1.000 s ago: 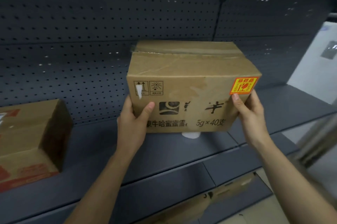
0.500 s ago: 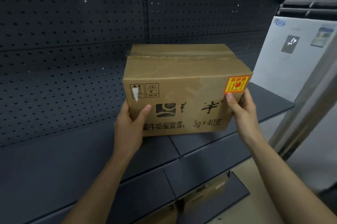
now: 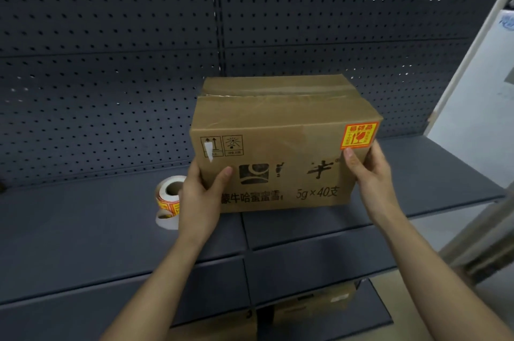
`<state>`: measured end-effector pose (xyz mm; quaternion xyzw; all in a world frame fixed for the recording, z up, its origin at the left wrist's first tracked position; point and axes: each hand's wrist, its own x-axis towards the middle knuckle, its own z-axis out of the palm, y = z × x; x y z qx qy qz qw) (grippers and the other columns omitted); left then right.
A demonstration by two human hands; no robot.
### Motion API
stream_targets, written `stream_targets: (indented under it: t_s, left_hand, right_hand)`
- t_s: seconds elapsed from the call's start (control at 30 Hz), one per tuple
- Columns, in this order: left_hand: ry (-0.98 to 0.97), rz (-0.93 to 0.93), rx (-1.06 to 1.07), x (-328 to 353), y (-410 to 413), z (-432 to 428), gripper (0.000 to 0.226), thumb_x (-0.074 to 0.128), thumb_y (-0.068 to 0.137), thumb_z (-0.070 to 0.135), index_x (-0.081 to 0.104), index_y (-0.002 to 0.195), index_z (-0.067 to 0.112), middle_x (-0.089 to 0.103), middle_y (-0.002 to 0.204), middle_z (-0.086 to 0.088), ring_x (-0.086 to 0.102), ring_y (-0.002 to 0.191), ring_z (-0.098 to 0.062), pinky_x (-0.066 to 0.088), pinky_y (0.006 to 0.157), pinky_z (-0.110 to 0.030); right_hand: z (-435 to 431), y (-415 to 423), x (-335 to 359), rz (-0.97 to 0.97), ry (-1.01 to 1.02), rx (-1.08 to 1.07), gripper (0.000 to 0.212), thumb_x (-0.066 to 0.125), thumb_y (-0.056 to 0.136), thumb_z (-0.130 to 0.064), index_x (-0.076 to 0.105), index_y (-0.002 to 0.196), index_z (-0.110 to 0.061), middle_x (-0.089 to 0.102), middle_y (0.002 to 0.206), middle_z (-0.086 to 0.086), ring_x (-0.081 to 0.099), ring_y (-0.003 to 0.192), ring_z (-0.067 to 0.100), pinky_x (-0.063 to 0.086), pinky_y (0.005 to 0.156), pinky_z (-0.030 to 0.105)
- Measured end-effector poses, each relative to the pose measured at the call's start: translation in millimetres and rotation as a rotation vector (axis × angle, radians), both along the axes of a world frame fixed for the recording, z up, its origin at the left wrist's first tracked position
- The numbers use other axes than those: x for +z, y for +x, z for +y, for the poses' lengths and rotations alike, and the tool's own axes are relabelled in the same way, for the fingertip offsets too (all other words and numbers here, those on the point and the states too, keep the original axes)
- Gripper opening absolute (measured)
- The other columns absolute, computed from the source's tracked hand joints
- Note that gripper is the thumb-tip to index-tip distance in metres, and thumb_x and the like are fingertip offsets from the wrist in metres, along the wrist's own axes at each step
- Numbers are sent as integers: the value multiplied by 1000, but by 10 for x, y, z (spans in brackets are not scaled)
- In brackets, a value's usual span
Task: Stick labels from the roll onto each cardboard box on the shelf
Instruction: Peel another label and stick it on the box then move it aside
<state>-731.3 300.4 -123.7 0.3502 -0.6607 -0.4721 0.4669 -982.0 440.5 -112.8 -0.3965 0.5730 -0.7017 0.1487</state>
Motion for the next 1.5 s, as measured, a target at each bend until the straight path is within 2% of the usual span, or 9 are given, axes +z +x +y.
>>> stream_targets:
  t_s: [0.17, 0.33, 0.63, 0.8, 1.0, 1.27, 1.37, 1.43, 1.5]
  left_hand:
    - [17, 24, 20, -72, -48, -114, 40, 65, 93, 25, 56, 131, 21, 70, 118, 14, 64, 109, -1, 53, 96, -31]
    - [14, 11, 18, -176, -71, -239, 41, 65, 93, 27, 55, 133, 22, 69, 119, 14, 63, 111, -1, 53, 96, -31]
    - [37, -16, 89, -243, -251, -258, 39, 65, 93, 25, 55, 130, 20, 69, 116, 13, 64, 107, 1, 53, 96, -31]
    - [47, -45, 157, -261, -329, -292, 40, 65, 93, 30, 54, 130, 21, 67, 118, 14, 62, 108, 2, 51, 98, -32]
    - [60, -83, 211, -278, -410, -362, 40, 64, 93, 31, 52, 131, 23, 67, 118, 16, 62, 109, 2, 50, 101, -35]
    - [62, -109, 239, -320, -451, -391, 40, 63, 94, 27, 50, 132, 21, 66, 121, 12, 60, 112, -1, 49, 102, -34]
    - [66, -121, 233, -296, -456, -386, 42, 63, 94, 27, 48, 133, 21, 65, 122, 11, 60, 114, -4, 48, 103, -37]
    - [82, -129, 224, -272, -442, -378, 43, 63, 94, 30, 48, 134, 22, 64, 122, 12, 59, 114, -3, 48, 104, -38]
    - [95, -145, 223, -251, -419, -364, 43, 65, 92, 36, 50, 131, 25, 65, 121, 13, 60, 114, -6, 48, 104, -41]
  right_hand:
    - [-193, -74, -99, -10, 19, 20, 44, 59, 90, -26, 53, 131, -11, 69, 110, -13, 65, 103, 0, 50, 82, 13]
    - [-330, -123, -185, -17, 50, 36, 44, 59, 90, -30, 54, 130, -13, 69, 114, -10, 65, 105, 3, 50, 82, 14]
    - [-512, -323, -271, -45, 97, 84, 45, 60, 91, -31, 52, 134, -21, 69, 114, -17, 64, 107, 0, 51, 83, 14]
    - [-625, -418, -285, -30, 105, 139, 39, 58, 97, -25, 51, 136, -21, 67, 118, -17, 62, 110, -1, 50, 87, 16]
    - [-749, -507, -319, 12, 115, 148, 45, 57, 97, -28, 46, 140, -24, 63, 129, -11, 58, 120, 5, 45, 101, 28]
    - [-797, -536, -374, 10, 141, 142, 58, 56, 94, -32, 36, 148, -24, 58, 132, -14, 56, 118, -3, 46, 97, 15]
    - [-792, -536, -344, 7, 155, 138, 55, 56, 96, -26, 36, 147, -21, 59, 128, -15, 57, 113, -6, 48, 92, 13]
    - [-773, -540, -316, 23, 183, 140, 50, 56, 97, -27, 39, 144, -24, 60, 125, -17, 58, 110, -8, 48, 93, 18]
    - [-748, -538, -302, 53, 220, 119, 44, 59, 95, -33, 45, 137, -30, 62, 120, -21, 59, 109, -6, 48, 100, 31]
